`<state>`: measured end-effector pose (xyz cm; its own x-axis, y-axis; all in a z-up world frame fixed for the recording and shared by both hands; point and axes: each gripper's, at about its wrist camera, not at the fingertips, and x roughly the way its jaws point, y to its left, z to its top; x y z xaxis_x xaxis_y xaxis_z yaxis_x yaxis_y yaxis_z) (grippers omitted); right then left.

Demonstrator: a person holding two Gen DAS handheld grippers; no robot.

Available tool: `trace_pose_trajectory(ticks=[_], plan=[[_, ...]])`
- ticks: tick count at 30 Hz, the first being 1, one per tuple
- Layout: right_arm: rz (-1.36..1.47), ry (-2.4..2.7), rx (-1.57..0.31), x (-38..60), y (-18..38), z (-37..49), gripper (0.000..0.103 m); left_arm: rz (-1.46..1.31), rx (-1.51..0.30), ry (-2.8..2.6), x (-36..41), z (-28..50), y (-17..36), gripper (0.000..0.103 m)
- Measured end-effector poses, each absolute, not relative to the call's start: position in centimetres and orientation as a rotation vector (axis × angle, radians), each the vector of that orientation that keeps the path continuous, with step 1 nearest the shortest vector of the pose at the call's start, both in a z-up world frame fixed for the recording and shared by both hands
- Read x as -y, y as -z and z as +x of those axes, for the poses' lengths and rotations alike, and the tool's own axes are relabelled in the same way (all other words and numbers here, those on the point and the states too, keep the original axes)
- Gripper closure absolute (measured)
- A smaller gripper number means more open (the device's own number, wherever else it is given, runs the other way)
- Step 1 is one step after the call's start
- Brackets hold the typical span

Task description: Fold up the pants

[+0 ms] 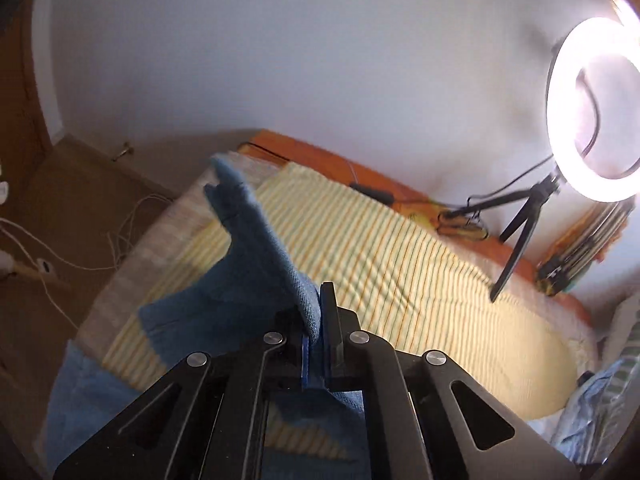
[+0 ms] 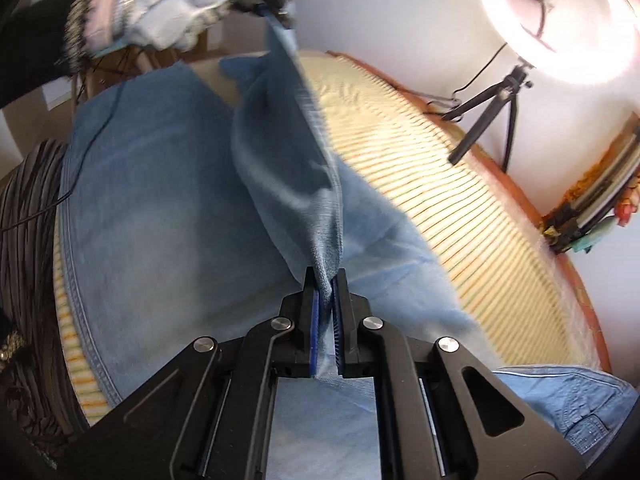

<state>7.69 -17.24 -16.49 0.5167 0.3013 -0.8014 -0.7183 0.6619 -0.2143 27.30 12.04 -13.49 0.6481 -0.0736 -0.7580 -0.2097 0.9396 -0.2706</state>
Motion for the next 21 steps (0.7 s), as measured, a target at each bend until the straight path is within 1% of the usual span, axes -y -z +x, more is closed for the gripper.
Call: trace_pose_trajectory(ticks=[6, 9, 11, 14, 18, 21], plan=[[-0.602, -0.634, -0.697, 16.8, 11.5, 5.5, 0.097, -0.370, -0.776, -0.067, -15.1, 18.9, 11.4, 0.100], [-0.648, -0.660, -0.689, 16.5, 11.1, 2.7, 0.097, -0.418, -0.758, -0.055, -16.0, 14.7, 12.5, 0.100], [-0.671, -0.684, -0.718, 16.4, 12.0, 0.8, 0.098, -0.452, -0.769, -0.055, -16.6, 11.3, 13.9, 0.100], [-0.727, -0.713, -0.791, 16.1, 15.1, -1.9, 0.097, -0.485, -0.820, -0.061, -16.6, 7.6, 16.9, 0.100], [-0.747, -0.736, -0.892, 16.1, 18.5, -3.4, 0.097, -0.554, -0.868, -0.074, -16.6, 4.6, 20.0, 0.100], [-0.754, -0.736, -0.932, 16.4, 19.6, -3.4, 0.097, -0.569, -0.857, -0.074, -16.1, 3.6, 20.9, 0.100]])
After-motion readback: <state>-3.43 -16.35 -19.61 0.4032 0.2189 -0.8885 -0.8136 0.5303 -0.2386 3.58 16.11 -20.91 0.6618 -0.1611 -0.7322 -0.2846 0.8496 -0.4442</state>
